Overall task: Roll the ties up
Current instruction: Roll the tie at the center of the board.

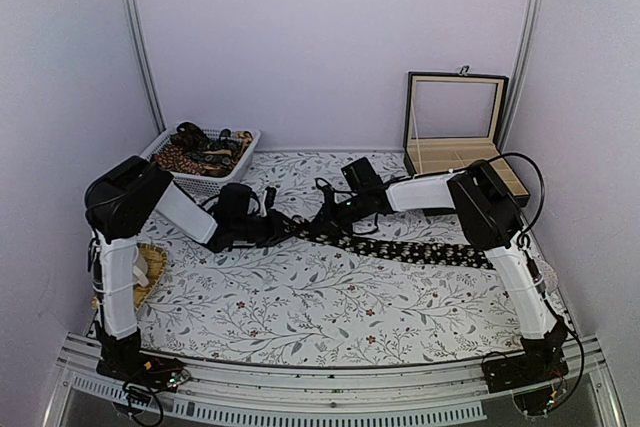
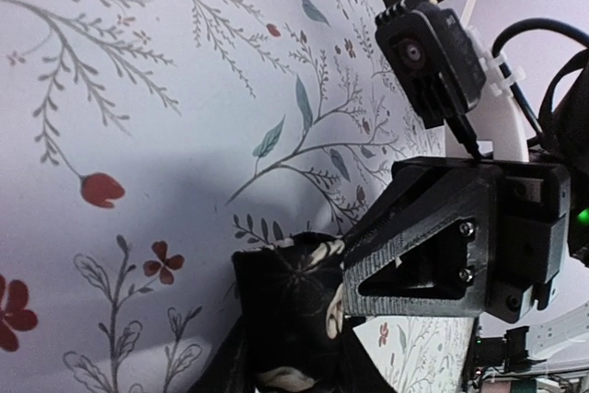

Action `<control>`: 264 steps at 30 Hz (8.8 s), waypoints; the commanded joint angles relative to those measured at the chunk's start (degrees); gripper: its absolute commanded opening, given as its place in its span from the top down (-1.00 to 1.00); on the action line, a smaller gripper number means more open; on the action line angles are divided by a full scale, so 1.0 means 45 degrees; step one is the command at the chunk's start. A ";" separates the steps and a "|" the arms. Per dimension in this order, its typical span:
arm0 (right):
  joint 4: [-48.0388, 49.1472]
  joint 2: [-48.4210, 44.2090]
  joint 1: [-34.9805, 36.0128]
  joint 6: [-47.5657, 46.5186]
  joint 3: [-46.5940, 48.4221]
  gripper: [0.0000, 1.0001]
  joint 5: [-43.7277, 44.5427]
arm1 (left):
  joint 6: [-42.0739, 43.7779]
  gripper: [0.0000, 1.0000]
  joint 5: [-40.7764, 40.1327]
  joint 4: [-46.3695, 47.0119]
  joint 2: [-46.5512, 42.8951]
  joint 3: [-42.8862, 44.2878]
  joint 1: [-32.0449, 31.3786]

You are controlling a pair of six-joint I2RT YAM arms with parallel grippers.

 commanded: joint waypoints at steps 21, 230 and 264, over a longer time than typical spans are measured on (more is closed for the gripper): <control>0.0331 -0.5462 -0.1317 -0.1330 -0.5458 0.03 0.0907 | 0.5311 1.00 -0.7195 -0.8902 -0.1826 0.3642 -0.2274; -0.0478 -0.1755 0.0496 -0.0977 -0.3530 0.72 0.1540 | 0.2828 -0.25 -0.1988 -0.4332 -0.2732 -0.0143 -0.1674; -0.0892 -0.0422 0.0657 -0.1024 -0.2722 1.00 0.1742 | 0.0947 -0.22 -0.2521 -0.3550 -0.1473 -0.0256 -0.1758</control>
